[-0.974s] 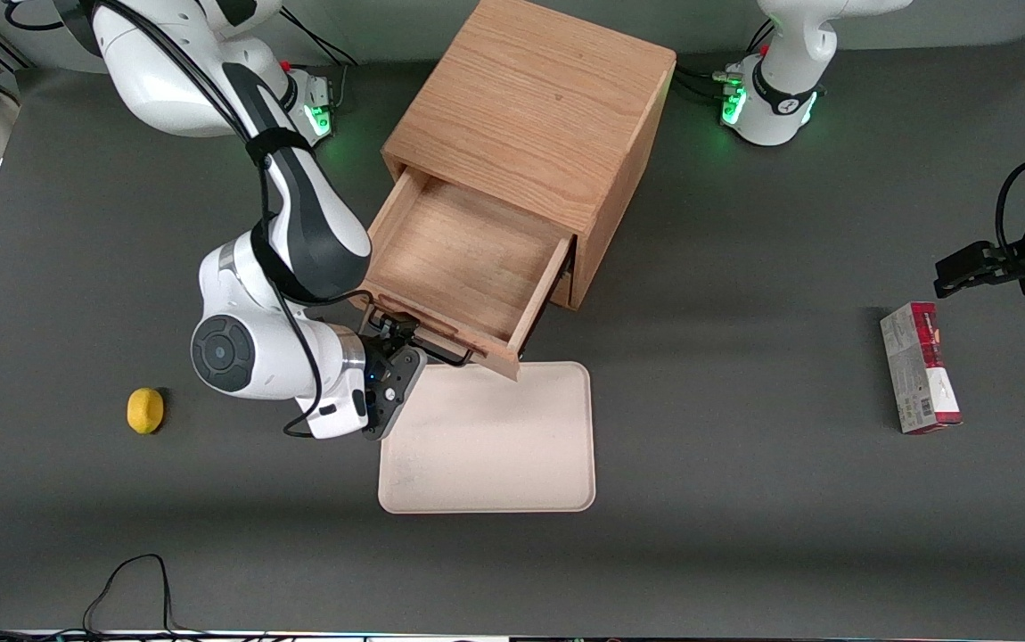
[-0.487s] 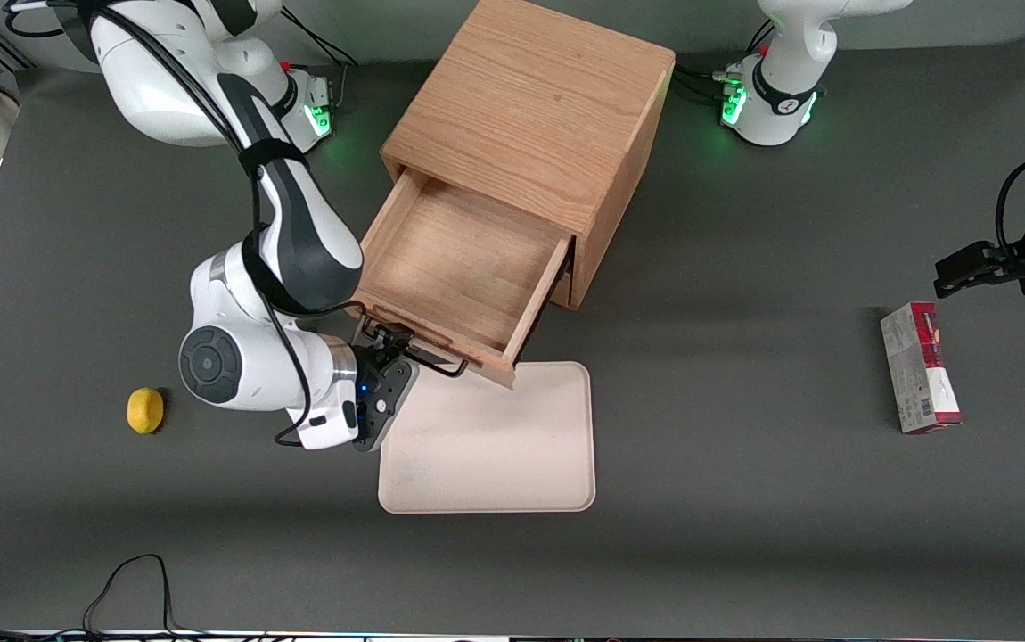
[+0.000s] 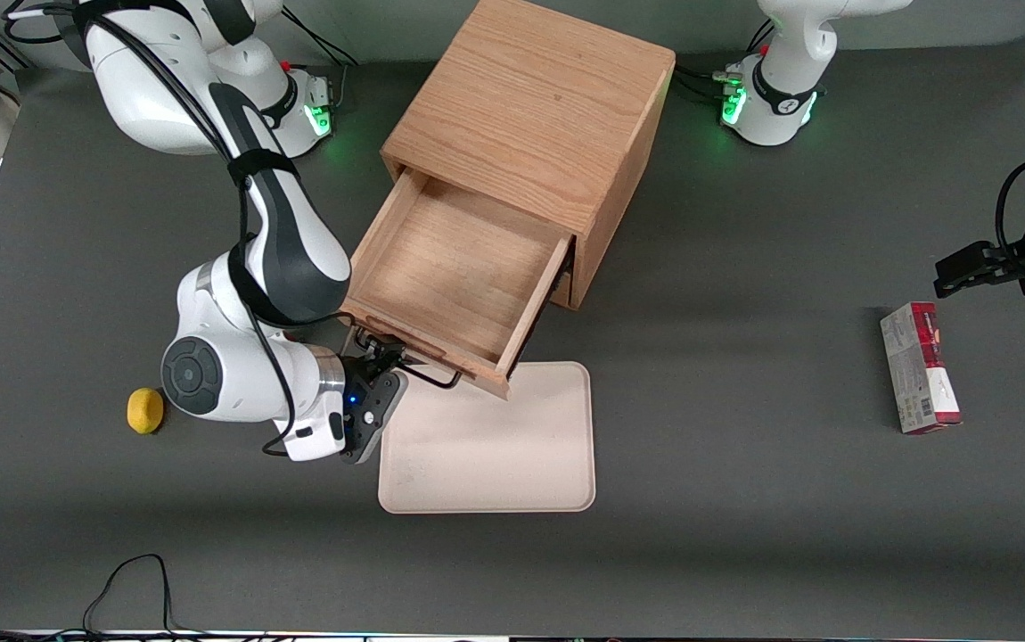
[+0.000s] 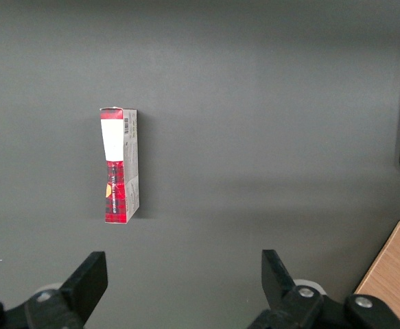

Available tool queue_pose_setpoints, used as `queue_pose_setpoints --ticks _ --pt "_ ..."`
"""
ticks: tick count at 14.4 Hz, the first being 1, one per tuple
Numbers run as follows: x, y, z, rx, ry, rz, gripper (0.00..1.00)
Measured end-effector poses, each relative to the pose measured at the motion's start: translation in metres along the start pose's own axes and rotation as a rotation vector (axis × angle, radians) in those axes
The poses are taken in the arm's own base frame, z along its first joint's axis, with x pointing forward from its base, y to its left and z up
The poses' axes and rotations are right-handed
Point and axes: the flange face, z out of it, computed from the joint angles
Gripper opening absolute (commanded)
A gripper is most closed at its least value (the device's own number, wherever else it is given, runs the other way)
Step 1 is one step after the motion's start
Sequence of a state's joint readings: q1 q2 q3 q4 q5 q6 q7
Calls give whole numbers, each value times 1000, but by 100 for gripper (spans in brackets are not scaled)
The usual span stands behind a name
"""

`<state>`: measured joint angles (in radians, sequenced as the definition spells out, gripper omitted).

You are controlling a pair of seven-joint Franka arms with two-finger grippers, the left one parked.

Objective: Open upper drawer
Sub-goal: 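Pull the upper drawer handle outward from the cabinet with the right gripper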

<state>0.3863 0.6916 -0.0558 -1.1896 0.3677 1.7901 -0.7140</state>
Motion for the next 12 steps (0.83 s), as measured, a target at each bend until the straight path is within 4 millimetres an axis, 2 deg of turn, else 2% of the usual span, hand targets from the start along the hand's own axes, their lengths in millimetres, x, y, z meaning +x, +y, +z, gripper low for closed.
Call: queue_pose_setpoints --ticks 9,12 --pt "0 2 -3 11 16 7 100" --pt "3 -1 -11 16 15 -2 100"
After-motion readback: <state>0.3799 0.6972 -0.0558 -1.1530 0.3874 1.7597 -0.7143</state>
